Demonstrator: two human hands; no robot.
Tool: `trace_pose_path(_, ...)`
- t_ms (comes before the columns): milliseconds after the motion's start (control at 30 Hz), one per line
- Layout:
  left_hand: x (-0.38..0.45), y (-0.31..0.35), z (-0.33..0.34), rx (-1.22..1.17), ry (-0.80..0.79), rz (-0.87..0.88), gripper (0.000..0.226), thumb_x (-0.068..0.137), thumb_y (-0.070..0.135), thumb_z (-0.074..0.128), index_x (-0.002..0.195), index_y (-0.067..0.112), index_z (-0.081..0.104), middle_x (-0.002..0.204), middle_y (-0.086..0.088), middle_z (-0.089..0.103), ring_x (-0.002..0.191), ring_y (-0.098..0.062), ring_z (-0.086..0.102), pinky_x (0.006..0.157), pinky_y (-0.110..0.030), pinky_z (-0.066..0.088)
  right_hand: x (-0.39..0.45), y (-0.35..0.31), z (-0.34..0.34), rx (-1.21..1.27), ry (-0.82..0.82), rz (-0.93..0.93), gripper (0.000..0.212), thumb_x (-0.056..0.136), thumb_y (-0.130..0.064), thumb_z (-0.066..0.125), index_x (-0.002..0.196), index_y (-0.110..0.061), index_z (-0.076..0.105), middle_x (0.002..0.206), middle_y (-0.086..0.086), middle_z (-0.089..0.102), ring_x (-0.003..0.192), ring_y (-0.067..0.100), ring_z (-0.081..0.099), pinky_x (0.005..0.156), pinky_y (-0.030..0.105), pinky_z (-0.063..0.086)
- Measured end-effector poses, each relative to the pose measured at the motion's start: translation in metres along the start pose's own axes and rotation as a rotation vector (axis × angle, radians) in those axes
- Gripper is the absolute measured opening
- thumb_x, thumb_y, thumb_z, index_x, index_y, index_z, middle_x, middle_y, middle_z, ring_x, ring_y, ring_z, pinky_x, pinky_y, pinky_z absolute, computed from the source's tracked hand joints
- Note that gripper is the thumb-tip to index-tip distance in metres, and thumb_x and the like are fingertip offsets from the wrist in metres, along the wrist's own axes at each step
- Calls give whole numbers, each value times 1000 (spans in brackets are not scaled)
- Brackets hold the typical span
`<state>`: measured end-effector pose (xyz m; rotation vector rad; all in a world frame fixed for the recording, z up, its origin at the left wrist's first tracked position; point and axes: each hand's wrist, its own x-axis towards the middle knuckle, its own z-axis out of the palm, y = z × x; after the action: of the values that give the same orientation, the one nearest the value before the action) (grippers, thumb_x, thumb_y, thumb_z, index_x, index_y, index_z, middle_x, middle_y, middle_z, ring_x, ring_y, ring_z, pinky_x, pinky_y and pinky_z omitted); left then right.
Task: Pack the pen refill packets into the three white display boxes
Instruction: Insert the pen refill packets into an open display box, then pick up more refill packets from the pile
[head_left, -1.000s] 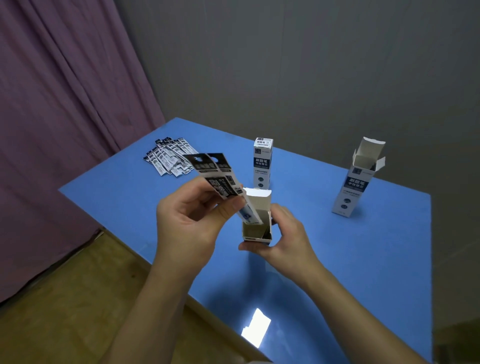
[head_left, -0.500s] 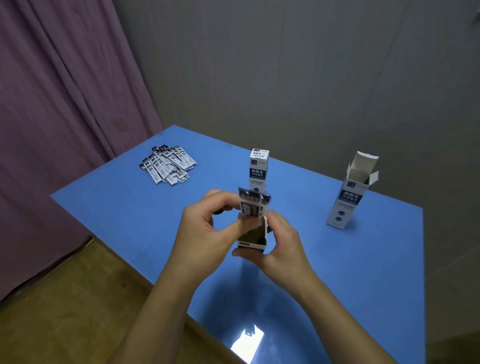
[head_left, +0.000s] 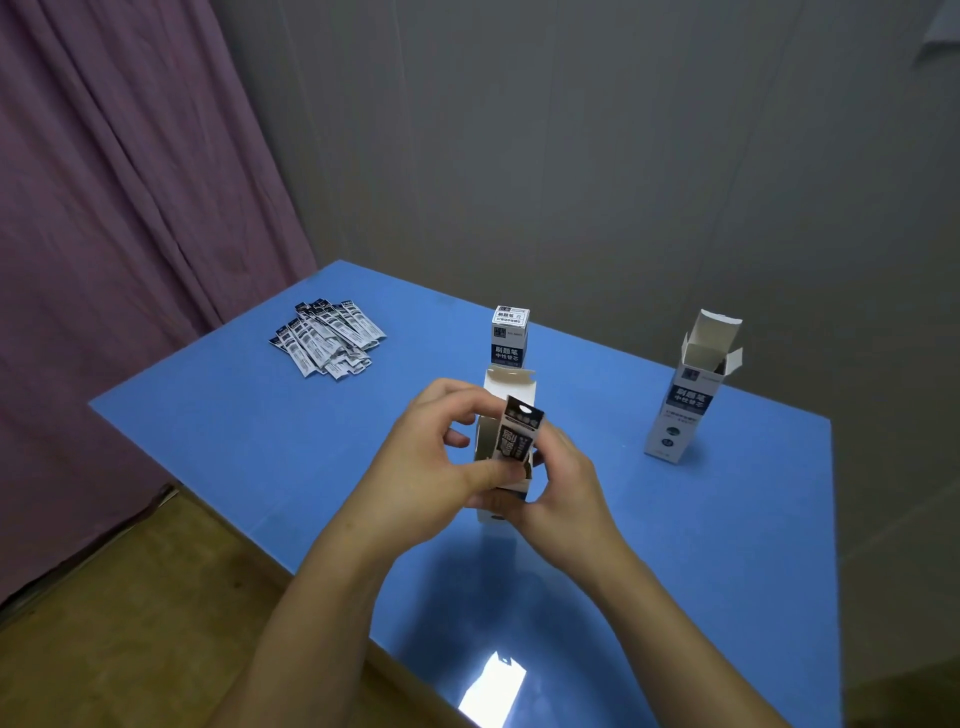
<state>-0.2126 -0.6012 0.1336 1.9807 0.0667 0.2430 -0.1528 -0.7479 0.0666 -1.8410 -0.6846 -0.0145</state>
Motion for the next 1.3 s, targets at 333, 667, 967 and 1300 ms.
trace_pose_path(333,1,-15,-9,46,-23,2,53,73,13,89,113,42,68,118,18,57,108,-5,56,94,-32,53,-3,15,5,40,-9,119,50,65,-39,91,104,-34,60,100,-16,67,97,12,62,79,24,48)
trace_pose_path(667,-5,-37,-27,21,100,-97,56,84,6,80,125,40,62,125,18,60,107,2,58,87,-21,54,11,47,5,-28,4,234,51,63,-36,93,102,-31,60,97,-16,68,89,6,61,75,21,48)
trace_pose_path(967,-17,-78,-43,14,264,-231,44,88,5,75,119,35,66,116,13,67,98,-7,65,84,-28,56,1,75,14,-171,-95,417,70,59,-38,94,117,-28,55,112,-14,62,101,8,57,81,21,45)
trace_pose_path(1300,-22,-123,-78,211,308,-248,29,94,17,69,119,33,66,115,14,65,99,-3,63,75,-20,48,-61,46,34,-582,-307,624,38,88,-41,64,118,-21,54,111,-5,58,102,15,58,81,27,49)
